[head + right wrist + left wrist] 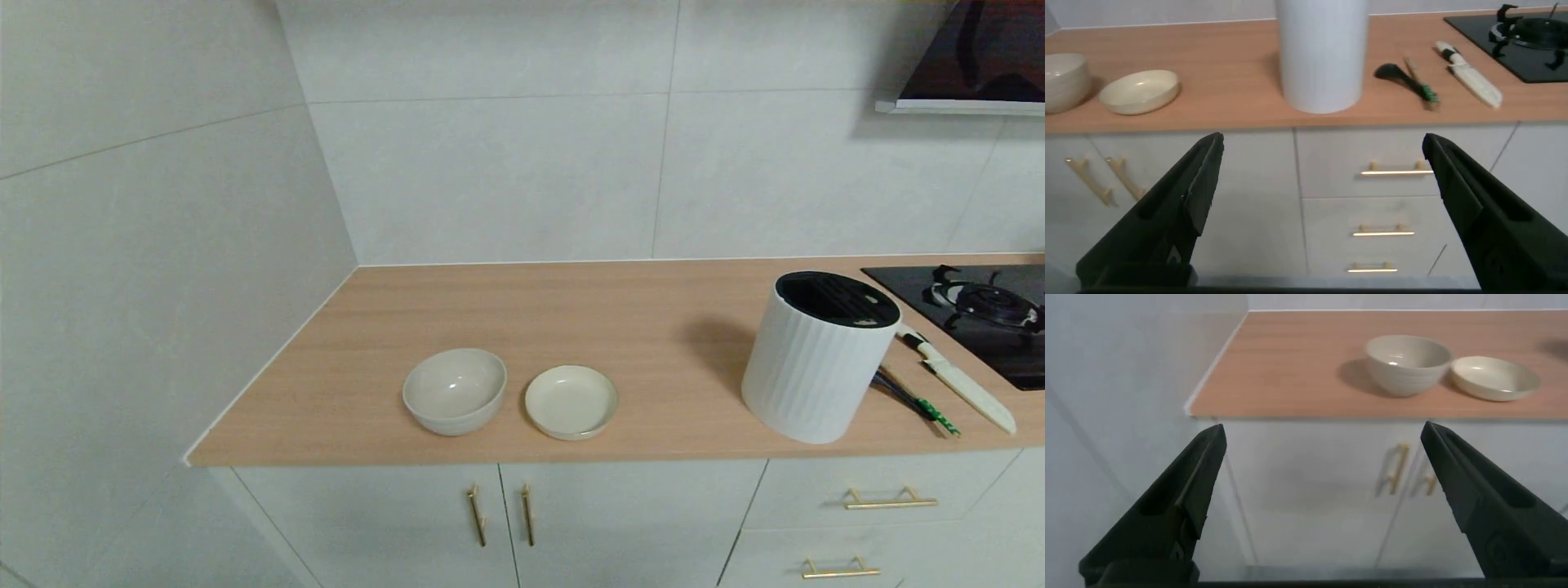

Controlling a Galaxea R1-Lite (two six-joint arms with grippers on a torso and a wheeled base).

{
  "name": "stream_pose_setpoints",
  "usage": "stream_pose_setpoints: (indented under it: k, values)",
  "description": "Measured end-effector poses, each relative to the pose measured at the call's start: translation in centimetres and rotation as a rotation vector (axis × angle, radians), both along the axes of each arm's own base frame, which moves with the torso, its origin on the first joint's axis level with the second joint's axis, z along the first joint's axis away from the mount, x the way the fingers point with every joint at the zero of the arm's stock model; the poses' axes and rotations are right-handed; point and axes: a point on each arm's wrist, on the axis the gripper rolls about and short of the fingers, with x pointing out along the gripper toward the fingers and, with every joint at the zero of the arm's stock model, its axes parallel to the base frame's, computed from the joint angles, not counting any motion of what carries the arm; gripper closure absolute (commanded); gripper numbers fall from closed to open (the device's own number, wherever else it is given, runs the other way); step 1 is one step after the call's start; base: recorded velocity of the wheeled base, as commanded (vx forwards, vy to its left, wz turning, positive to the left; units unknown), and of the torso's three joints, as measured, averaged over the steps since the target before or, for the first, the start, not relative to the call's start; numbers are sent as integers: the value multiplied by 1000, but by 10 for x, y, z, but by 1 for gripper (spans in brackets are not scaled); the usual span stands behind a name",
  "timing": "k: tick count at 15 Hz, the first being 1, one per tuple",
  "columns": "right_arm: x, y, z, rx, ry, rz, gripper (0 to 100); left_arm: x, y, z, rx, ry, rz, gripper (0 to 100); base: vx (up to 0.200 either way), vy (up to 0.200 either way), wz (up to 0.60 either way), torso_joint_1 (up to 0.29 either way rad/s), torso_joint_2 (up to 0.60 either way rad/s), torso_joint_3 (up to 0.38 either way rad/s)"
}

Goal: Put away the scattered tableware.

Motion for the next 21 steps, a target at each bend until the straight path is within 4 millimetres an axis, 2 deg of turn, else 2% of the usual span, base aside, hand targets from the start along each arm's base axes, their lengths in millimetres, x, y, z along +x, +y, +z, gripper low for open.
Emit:
stream_pose_setpoints:
  k: [5,19,21]
  values:
    - [0,0,0,0,0,-1,0,0,0,0,0,0,0,0,0,200,0,2,4,2]
    - [0,0,0,2,0,-1,0,0,0,0,2,0,0,0,0,0,0,0,0,0]
    - [0,0,0,2,0,-1,0,0,0,0,1,0,0,0,0,0,0,-144,322,178]
